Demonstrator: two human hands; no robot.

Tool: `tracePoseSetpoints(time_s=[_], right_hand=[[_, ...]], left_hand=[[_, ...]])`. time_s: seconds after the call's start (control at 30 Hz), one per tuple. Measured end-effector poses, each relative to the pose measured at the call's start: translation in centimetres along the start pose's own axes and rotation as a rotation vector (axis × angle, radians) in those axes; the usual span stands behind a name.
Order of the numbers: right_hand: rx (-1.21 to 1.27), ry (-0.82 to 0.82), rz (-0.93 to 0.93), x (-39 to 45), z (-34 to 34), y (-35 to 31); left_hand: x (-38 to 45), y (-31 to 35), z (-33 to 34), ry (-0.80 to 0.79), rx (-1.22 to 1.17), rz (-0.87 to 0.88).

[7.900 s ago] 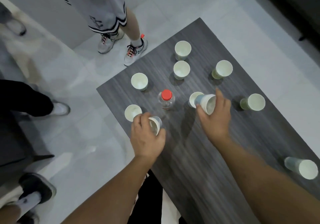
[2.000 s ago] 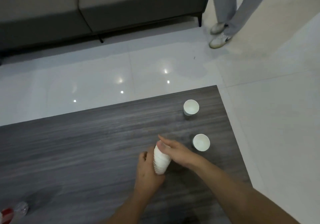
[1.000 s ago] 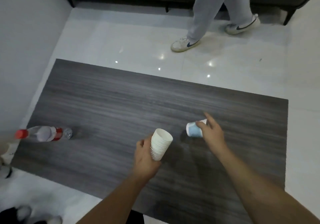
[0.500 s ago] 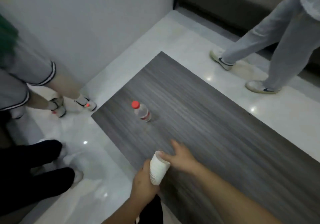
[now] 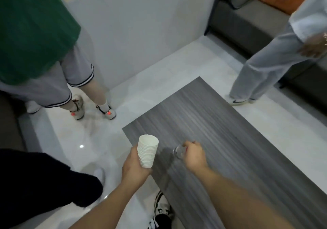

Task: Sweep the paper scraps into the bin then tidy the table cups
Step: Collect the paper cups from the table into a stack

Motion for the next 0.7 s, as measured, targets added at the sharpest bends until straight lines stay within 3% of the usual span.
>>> tracePoseSetpoints(time_s=[0.2, 0.33, 0.53, 0.7], right_hand=[[0.168, 0.125, 0.161, -9.4, -6.5, 7.9], [0.279, 0.374, 0.284, -17.3, -12.7, 15.3], [0.471, 0.745, 0.471, -35.6, -17.4, 30.4], [0.729, 1.035, 0.702, -56.2, -12.5, 43.3]], left_hand=[[-2.4, 10.9, 4.0, -0.181, -0.061, 0.170], [-8.7, 20.8, 8.2, -0.347, -0.020, 0.443], [-28.2, 30.7, 15.3, -0.575, 0.064, 0.859], [-50.1, 31.2, 22.2, -0.837, 0.070, 1.058]])
Point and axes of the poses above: each hand's wrist, its own x-axis towards the middle knuckle, its own z-axis out of the palm, y = z × x, the point moved 1 cm from there along x, towards the middle knuckle, and after that the axes turned 5 degrees about z, right-handed, at the moved point
